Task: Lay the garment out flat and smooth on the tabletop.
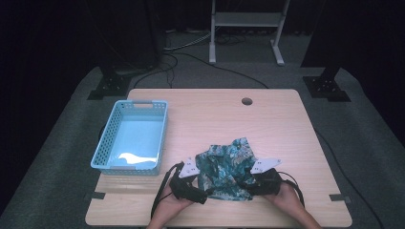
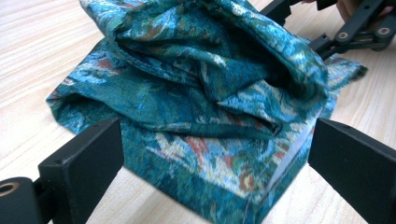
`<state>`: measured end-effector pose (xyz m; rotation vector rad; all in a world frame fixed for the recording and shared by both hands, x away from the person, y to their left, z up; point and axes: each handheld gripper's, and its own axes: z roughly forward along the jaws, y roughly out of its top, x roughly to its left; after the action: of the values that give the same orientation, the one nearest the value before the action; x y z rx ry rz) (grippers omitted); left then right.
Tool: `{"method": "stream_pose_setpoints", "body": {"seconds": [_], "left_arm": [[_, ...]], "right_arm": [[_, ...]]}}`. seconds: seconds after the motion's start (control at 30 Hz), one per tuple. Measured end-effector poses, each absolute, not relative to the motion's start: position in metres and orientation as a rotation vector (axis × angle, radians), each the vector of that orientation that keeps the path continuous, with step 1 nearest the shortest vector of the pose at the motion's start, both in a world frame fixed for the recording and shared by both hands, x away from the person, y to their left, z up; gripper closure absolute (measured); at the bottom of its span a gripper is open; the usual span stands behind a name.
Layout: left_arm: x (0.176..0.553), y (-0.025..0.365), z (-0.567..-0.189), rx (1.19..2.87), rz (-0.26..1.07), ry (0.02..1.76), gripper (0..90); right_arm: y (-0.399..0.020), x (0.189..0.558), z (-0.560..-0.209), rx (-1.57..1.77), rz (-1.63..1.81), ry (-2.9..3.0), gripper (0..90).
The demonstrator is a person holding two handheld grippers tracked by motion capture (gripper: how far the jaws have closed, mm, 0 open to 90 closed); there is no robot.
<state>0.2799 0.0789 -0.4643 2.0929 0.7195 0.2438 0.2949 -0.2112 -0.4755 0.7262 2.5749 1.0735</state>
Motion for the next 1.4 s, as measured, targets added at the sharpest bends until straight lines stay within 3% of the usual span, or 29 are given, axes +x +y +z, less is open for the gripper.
{"method": "stream_pose_setpoints", "body": {"seconds": [0.23,0.4,0.73,0.9,0.93,1.03,1.1,1.13,1.23,1.4], "left_arm": [[0.280,0.078,-0.466,2.107,0.239,0.723,2.6],[0.281,0.079,-0.466,2.106,0.244,0.724,2.7],[0.282,0.080,-0.466,2.109,0.245,0.724,2.7],[0.282,0.082,-0.465,2.100,0.250,0.726,2.7],[0.282,0.083,-0.465,2.098,0.249,0.726,2.7],[0.282,0.083,-0.464,2.098,0.251,0.726,2.7],[0.282,0.083,-0.464,2.097,0.250,0.725,2.7],[0.282,0.082,-0.464,2.098,0.249,0.724,2.7],[0.281,0.082,-0.464,2.098,0.250,0.721,2.7],[0.281,0.082,-0.463,2.099,0.252,0.720,2.7]], "right_arm": [[-0.210,0.292,-0.472,0.703,1.069,2.618,39.9],[-0.217,0.291,-0.458,0.724,1.149,2.581,31.5],[-0.185,0.294,-0.444,0.563,1.174,2.627,32.2],[-0.177,0.299,-0.447,0.557,1.137,2.658,44.5],[-0.175,0.302,-0.450,0.568,1.120,2.670,52.0],[-0.175,0.303,-0.451,0.578,1.113,2.674,59.6],[-0.178,0.305,-0.452,0.603,1.117,2.673,71.0],[-0.178,0.305,-0.452,0.603,1.117,2.673,71.0],[-0.183,0.304,-0.451,0.613,1.121,2.670,83.7],[-0.189,0.303,-0.445,0.624,1.136,2.665,88.0]]}}
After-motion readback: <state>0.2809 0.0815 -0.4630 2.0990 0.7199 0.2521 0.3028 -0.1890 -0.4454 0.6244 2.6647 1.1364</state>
